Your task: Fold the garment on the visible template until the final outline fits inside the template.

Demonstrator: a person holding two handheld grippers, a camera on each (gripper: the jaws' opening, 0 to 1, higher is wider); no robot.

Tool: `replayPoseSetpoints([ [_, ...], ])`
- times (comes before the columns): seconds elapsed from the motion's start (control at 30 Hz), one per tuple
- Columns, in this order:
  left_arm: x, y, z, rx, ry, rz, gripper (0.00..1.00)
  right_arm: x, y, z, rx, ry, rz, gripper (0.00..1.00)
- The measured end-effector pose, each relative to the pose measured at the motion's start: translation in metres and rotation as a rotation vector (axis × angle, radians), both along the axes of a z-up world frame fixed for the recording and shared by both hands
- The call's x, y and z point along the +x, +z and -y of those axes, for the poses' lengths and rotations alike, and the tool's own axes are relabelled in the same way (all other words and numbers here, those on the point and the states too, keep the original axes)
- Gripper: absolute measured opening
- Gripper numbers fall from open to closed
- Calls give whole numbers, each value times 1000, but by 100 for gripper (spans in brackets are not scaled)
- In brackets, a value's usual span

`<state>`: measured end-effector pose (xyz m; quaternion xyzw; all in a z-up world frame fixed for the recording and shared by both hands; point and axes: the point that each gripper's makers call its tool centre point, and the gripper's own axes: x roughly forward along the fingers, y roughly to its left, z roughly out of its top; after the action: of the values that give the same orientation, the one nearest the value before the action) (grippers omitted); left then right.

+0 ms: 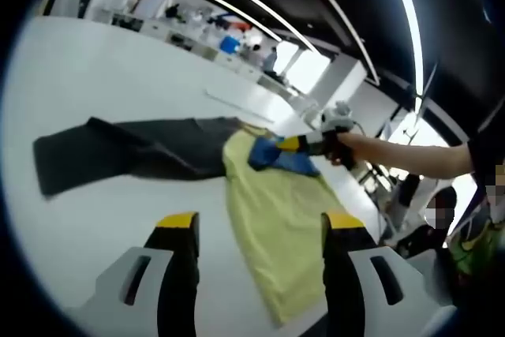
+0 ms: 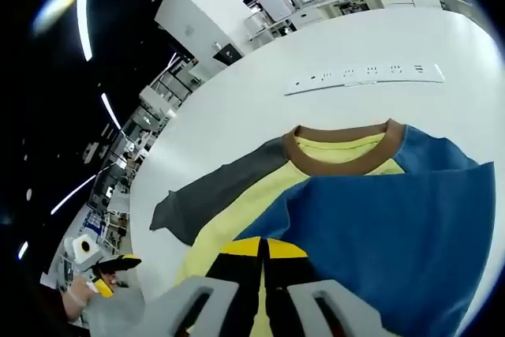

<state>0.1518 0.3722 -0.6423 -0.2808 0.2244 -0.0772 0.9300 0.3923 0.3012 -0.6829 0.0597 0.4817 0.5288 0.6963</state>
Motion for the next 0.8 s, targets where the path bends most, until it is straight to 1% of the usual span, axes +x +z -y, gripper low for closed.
replayPoseSetpoints([
  [0.13,0,1,-1,0,3,5,59,3,12,-16,38,-7,-19,0],
  [0.2,1,0,-1,-2,3,4,59,5,16,-24,45,-4,-16,0],
  [0.37,1,0,-1,-7,7,4,59,3,22,-55,62,32,-9,0],
  [0.47,1,-1,-3,-15,14,2,58,2,19,-69,57,51,8,0],
  [0.63,2,-3,-3,-18,14,-1,58,7,12,-91,49,40,8,0],
  [0.7,2,-5,-4,-21,13,-5,58,7,4,-95,11,83,46,0],
  [0.77,2,-5,-3,-23,9,-8,58,7,-3,-98,-10,94,50,0],
  [0.8,1,-5,-4,-22,9,-7,58,8,-6,-100,-8,90,49,0],
])
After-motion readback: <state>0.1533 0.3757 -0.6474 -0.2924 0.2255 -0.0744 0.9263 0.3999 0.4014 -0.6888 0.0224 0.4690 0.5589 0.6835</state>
